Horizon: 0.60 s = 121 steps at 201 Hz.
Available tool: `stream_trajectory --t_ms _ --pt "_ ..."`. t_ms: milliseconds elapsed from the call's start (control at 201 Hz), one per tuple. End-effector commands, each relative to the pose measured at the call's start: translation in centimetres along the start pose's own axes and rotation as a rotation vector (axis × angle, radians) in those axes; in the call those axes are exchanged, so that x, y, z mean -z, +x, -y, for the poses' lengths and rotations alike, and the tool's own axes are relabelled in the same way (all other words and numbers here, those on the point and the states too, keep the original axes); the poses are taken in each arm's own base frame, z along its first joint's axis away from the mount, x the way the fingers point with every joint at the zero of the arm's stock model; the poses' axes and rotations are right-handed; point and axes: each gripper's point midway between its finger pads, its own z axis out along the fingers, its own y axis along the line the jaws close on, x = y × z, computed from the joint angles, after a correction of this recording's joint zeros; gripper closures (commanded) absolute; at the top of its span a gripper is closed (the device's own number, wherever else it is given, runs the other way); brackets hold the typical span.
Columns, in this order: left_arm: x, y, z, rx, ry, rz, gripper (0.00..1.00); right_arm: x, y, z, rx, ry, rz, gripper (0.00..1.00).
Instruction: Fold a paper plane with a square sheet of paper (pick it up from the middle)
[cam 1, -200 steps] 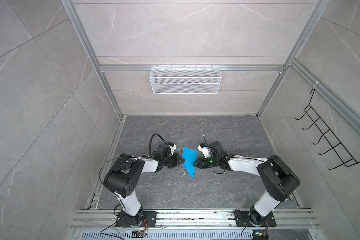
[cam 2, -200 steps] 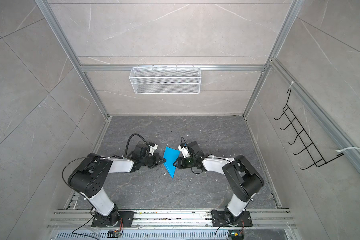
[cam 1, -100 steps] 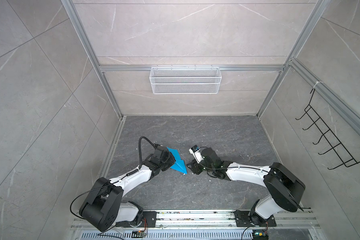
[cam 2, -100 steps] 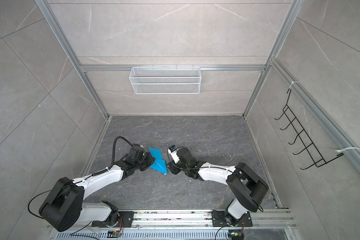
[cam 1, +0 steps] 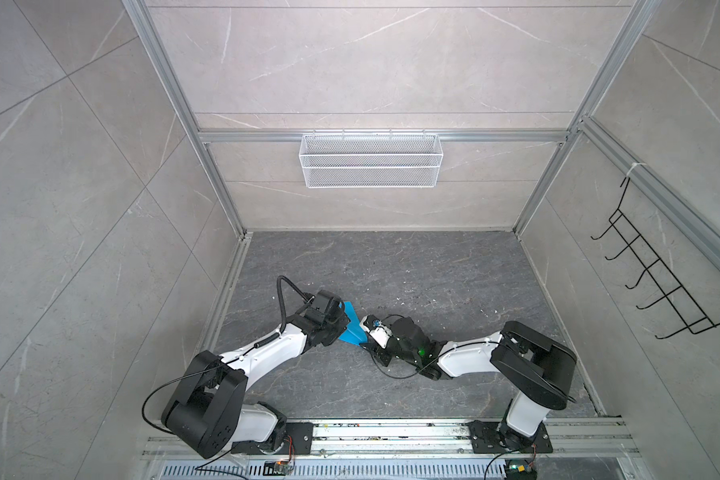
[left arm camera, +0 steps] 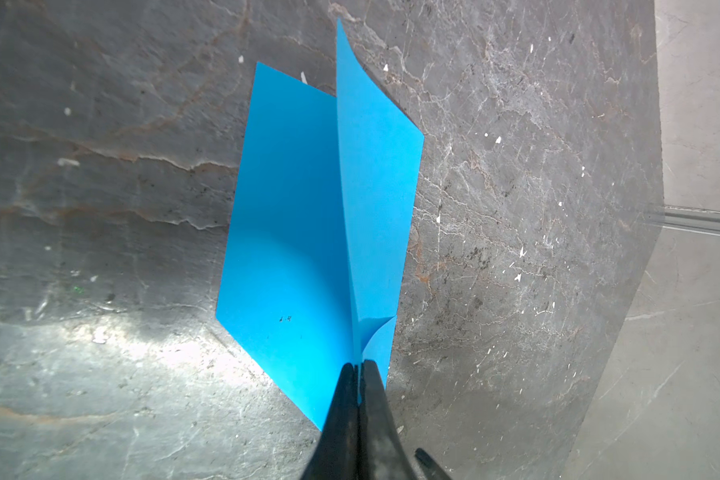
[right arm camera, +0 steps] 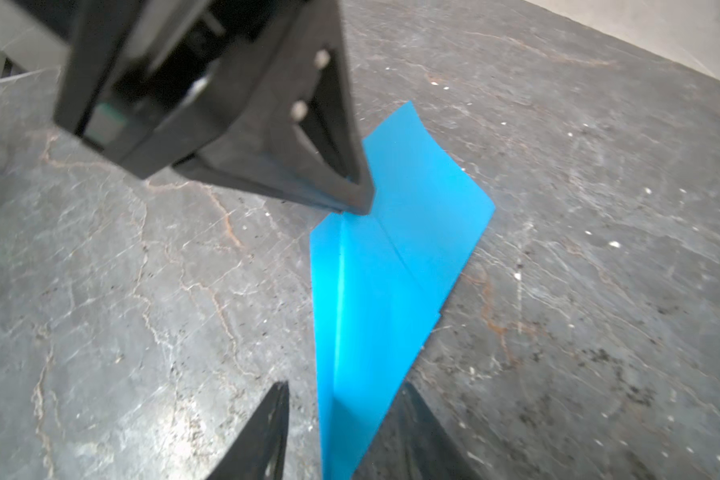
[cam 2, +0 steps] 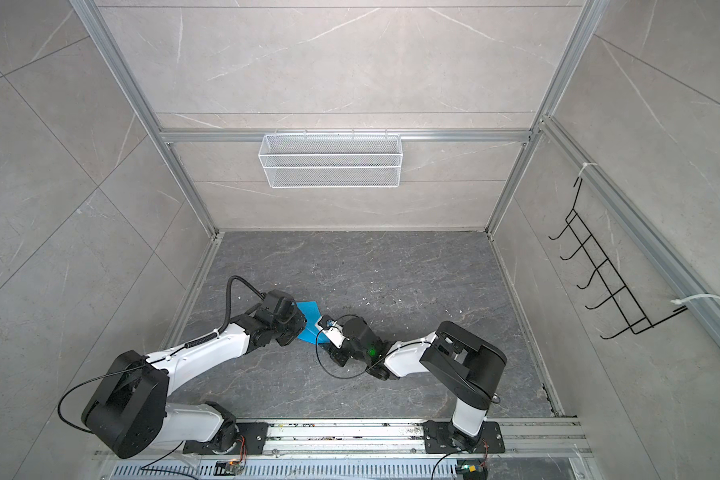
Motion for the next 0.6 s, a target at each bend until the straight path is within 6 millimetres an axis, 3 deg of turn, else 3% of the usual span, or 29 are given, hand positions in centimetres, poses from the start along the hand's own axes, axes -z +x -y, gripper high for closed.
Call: stream_trajectory --t_ms 0,598 --pt "0.2 0.2 0.6 0.026 -0.006 -0.018 1.00 -0.6 -0.6 -0.3 0.075 0.023 0.045 0.56" --pt "0.5 0.5 0.8 0.046 -0.009 -0.041 0.98 -3.0 1.5 0.3 0.178 0.114 -0.047 0.81"
